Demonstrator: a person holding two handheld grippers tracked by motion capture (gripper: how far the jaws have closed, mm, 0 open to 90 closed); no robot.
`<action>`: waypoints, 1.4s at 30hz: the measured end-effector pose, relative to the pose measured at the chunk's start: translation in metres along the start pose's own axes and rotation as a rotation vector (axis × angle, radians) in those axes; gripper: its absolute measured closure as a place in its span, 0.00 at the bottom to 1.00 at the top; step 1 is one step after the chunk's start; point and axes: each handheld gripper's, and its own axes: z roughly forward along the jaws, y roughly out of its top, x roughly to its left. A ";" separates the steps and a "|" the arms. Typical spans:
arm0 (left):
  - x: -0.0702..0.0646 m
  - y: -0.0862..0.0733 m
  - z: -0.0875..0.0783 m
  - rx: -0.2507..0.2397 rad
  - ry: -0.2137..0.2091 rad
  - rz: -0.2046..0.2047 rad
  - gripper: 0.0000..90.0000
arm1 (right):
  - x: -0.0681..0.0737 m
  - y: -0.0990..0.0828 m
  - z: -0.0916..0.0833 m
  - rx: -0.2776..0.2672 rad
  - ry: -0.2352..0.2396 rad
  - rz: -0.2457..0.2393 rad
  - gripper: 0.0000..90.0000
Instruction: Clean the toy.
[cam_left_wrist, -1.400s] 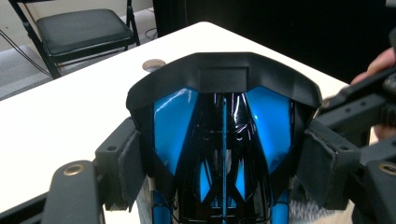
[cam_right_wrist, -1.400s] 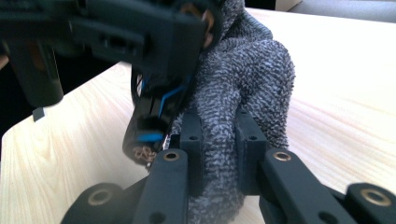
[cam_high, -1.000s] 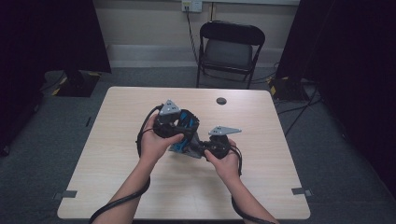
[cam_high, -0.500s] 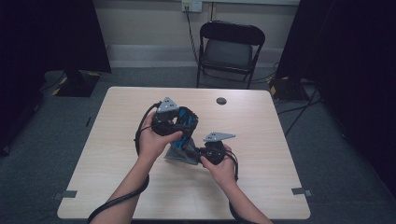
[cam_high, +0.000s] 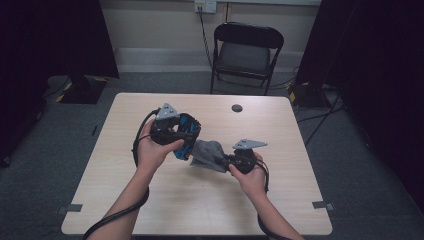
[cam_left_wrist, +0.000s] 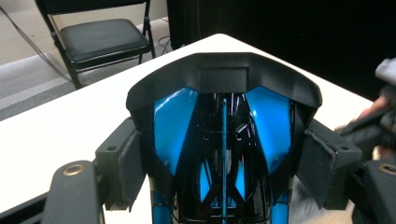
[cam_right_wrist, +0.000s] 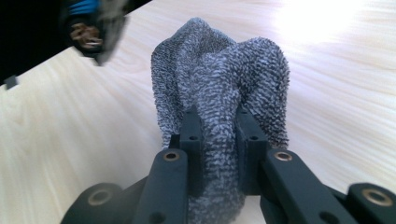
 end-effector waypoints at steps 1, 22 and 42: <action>0.000 0.000 0.000 0.000 0.000 0.000 0.28 | -0.004 0.000 -0.004 -0.002 -0.011 0.002 0.85; 0.040 -0.066 0.000 0.166 0.077 -0.080 0.28 | -0.072 -0.020 -0.065 -0.061 -0.221 0.066 0.85; 0.044 -0.085 0.033 0.203 0.060 -0.114 0.28 | -0.086 -0.044 -0.060 -0.026 -0.258 0.081 0.84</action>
